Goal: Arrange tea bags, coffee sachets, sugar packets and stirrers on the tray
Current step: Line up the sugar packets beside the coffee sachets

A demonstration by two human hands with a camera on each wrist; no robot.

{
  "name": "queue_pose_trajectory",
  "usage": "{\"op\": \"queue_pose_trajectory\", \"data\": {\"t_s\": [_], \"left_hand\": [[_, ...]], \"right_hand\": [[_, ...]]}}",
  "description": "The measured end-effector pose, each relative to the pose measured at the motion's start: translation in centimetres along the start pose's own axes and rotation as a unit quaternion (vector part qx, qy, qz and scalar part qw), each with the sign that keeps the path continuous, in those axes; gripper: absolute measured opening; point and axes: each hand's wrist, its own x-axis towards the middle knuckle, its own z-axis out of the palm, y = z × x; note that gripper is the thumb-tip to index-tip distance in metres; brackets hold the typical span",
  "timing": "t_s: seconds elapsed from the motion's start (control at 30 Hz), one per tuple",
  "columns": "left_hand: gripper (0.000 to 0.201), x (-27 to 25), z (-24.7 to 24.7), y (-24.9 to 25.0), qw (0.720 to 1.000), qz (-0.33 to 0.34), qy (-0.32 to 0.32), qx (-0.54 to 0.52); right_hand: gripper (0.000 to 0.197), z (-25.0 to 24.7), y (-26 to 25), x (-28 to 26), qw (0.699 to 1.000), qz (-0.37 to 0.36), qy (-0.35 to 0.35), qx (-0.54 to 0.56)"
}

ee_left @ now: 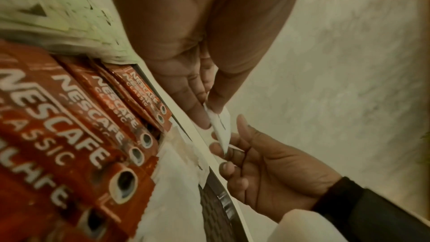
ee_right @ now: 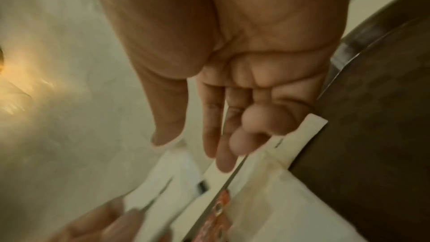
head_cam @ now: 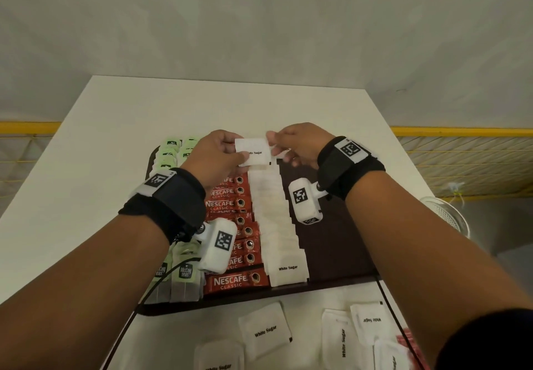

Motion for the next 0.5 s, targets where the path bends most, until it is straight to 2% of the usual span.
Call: {"op": "queue_pose_trajectory", "data": {"t_s": [0.07, 0.17, 0.3, 0.37, 0.43, 0.5], "left_hand": [[0.033, 0.2, 0.5, 0.2, 1.000, 0.005, 0.004, 0.003], [0.033, 0.3, 0.9, 0.2, 1.000, 0.005, 0.009, -0.007], [0.029, 0.1, 0.7, 0.4, 1.000, 0.009, 0.016, 0.006], [0.025, -0.1, 0.4, 0.6, 1.000, 0.006, 0.012, 0.011], [0.018, -0.4, 0.2, 0.7, 1.000, 0.008, -0.002, 0.022], [0.014, -0.7, 0.2, 0.9, 0.999, 0.012, -0.020, 0.036]], "right_hand": [[0.022, 0.5, 0.0, -0.3, 0.998, -0.019, -0.046, 0.046], [0.010, 0.5, 0.4, -0.2, 0.996, -0.038, -0.041, 0.063], [0.015, -1.1, 2.1, 1.2, 0.986, -0.031, 0.089, 0.141], [0.018, -2.0, 3.2, 2.0, 0.980, -0.005, 0.149, 0.135], [0.016, -2.7, 4.1, 2.5, 0.980, 0.027, 0.169, 0.105], [0.016, -2.8, 4.7, 2.6, 0.983, 0.064, 0.159, 0.068]]}}
